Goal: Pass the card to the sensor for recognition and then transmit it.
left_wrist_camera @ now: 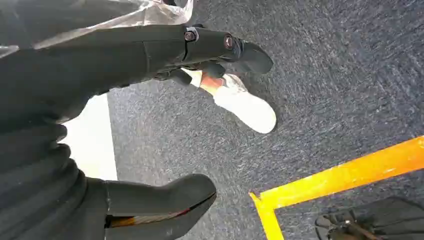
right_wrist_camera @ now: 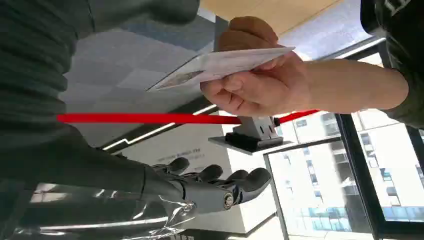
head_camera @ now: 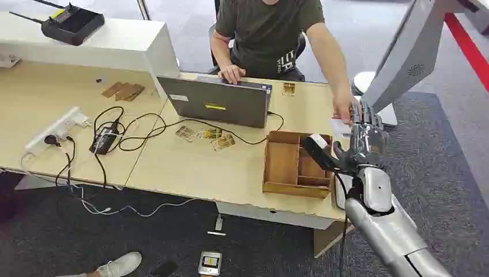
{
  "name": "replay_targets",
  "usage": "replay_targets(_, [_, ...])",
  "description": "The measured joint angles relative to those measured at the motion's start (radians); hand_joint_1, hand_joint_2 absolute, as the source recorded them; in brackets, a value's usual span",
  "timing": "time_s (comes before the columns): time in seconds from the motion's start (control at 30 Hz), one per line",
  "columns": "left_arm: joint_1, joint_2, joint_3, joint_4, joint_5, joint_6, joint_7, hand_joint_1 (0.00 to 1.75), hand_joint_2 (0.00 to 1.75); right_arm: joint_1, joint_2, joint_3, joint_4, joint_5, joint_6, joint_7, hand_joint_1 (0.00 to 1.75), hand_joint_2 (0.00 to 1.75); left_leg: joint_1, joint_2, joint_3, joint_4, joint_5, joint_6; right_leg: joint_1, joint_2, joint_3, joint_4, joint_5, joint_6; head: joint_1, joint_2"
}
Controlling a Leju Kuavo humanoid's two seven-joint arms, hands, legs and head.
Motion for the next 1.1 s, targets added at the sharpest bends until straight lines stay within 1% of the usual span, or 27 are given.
replay_targets(0.23, [-0.002, -0.001, -0.006, 0.0, -0.003, -0.006, 0.006, 0.0, 1.75, -0.001, 0.007, 0.004, 0.01, 0.002, 0.007, 0.001, 1.75, 1.75, 0.0, 0.0, 0.0, 0.0, 0.0, 0.0, 0.0, 0.0, 0.0, 0.0, 0.0, 0.0, 0.0, 0.0])
replay_targets(0.4, [-0.002, -0.001, -0.006, 0.0, -0.003, -0.006, 0.009, 0.0, 1.75, -0.003, 0.011, 0.008, 0.011, 0.001, 0.027, 0.005, 1.75, 1.75, 0.0, 0.0, 0.0, 0.0, 0.0, 0.0, 0.0, 0.0, -0.001, 0.0, 0.0, 0.0, 0.0, 0.0])
replay_targets(0.5, [-0.002, -0.001, -0.006, 0.0, -0.002, -0.006, 0.009, 0.0, 1.75, -0.003, 0.011, 0.009, 0.011, -0.014, 0.025, 0.005, 1.75, 1.75, 0.0, 0.0, 0.0, 0.0, 0.0, 0.0, 0.0, 0.0, -0.001, 0.0, 0.0, 0.0, 0.0, 0.0])
replay_targets(0.73, [0.001, 0.0, -0.006, 0.0, 0.009, 0.003, 0.005, 0.0, 1.75, 0.026, 0.017, -0.01, -0.001, -0.221, -0.036, -0.066, 1.75, 1.75, 0.0, 0.0, 0.0, 0.0, 0.0, 0.0, 0.0, 0.0, -0.001, 0.0, 0.0, 0.0, 0.0, 0.0])
replay_targets(0.83, [0.004, 0.001, -0.006, 0.0, 0.018, 0.013, 0.0, 0.0, 1.75, 0.062, 0.014, -0.032, -0.022, -0.355, -0.073, -0.087, 1.75, 1.75, 0.0, 0.0, 0.0, 0.0, 0.0, 0.0, 0.0, 0.0, -0.001, -0.001, 0.0, 0.0, 0.0, 0.0])
replay_targets(0.9, [0.01, 0.004, -0.006, 0.0, 0.025, 0.017, -0.004, 0.0, 1.75, 0.105, 0.001, -0.057, -0.037, -0.446, -0.095, -0.094, 1.75, 1.75, 0.0, -0.001, -0.001, 0.0, 0.0, 0.0, 0.0, -0.001, 0.0, -0.001, -0.001, 0.001, 0.0, 0.0])
replay_targets(1.1, [0.03, 0.015, -0.006, 0.0, 0.047, 0.038, -0.018, 0.0, 1.75, 0.207, -0.044, -0.12, -0.038, -0.554, -0.162, -0.144, 1.75, 1.75, 0.0, -0.001, -0.001, 0.0, -0.002, 0.001, 0.0, 0.0, -0.001, -0.002, -0.001, 0.001, 0.0, 0.0])
